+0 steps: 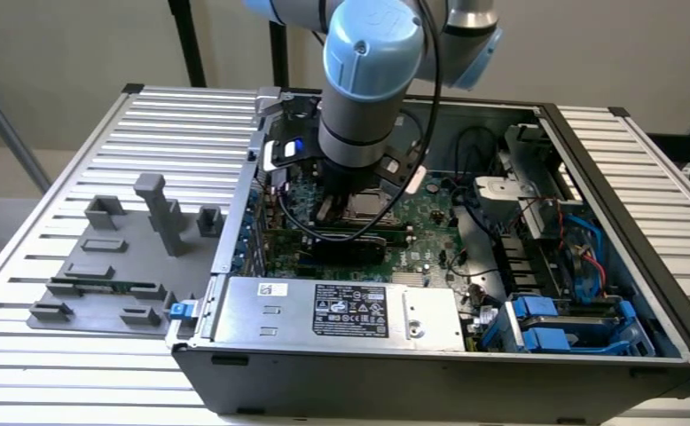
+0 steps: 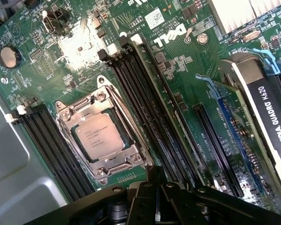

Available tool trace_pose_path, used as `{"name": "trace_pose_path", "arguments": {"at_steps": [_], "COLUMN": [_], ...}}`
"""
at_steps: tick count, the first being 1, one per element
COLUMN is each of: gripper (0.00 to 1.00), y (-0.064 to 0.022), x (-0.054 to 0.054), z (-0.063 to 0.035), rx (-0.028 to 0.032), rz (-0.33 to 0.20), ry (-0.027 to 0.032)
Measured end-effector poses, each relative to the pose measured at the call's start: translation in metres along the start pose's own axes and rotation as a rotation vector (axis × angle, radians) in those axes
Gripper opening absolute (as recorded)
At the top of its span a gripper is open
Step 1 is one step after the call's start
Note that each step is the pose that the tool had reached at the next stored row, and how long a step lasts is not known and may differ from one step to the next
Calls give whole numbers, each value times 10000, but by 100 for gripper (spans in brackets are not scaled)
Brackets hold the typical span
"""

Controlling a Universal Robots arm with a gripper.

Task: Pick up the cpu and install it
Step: 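Install the second cpu locking lever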

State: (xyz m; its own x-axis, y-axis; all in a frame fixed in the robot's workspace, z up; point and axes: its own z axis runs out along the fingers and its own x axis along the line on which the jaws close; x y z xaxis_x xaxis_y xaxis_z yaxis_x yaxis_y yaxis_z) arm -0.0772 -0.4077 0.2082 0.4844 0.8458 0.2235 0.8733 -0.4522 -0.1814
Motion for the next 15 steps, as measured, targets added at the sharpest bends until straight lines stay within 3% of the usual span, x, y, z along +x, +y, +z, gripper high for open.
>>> {"name": "trace_pose_path", "arguments": {"at_steps": [15], "gripper": [11], "y": [-18], "x": [51], "z": [149], "rx": [-3], "rz": [-2], "ry": [6]}}
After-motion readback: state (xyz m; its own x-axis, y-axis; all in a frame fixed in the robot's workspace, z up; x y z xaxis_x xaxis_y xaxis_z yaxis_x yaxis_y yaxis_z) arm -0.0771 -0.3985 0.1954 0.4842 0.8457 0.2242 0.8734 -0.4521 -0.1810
